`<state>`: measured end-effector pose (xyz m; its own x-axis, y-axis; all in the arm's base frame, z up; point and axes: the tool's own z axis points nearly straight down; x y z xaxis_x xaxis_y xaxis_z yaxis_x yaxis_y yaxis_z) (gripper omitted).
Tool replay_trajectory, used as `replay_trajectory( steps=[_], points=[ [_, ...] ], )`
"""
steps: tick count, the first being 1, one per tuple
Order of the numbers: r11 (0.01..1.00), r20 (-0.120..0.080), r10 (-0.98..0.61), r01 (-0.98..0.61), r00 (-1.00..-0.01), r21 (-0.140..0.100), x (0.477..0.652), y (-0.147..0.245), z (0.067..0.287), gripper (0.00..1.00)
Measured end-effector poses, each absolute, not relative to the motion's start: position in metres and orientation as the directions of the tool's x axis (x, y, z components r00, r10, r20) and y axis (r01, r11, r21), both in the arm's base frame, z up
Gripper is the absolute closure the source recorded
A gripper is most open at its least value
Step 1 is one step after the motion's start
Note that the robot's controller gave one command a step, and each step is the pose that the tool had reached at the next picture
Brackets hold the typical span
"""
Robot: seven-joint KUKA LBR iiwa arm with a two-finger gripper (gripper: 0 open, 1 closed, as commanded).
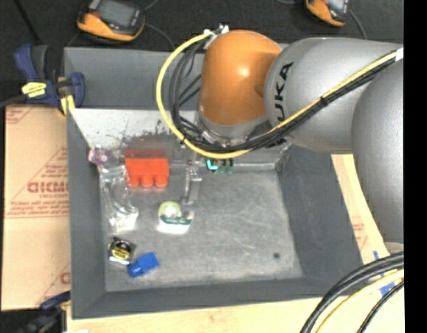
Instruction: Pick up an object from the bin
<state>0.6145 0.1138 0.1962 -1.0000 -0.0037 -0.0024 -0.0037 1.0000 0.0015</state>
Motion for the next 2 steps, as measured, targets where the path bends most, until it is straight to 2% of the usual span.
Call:
replay_trajectory(
  steps=[1,2],
  points=[
    [0.985,-0.002,-0.171,-0.171,-0.985,-0.001,0.655,0.127,0.121,0.00],
    [0.978,-0.014,-0.209,-0.209,-0.978,-0.001,0.654,0.133,0.073,0.00]
  ],
)
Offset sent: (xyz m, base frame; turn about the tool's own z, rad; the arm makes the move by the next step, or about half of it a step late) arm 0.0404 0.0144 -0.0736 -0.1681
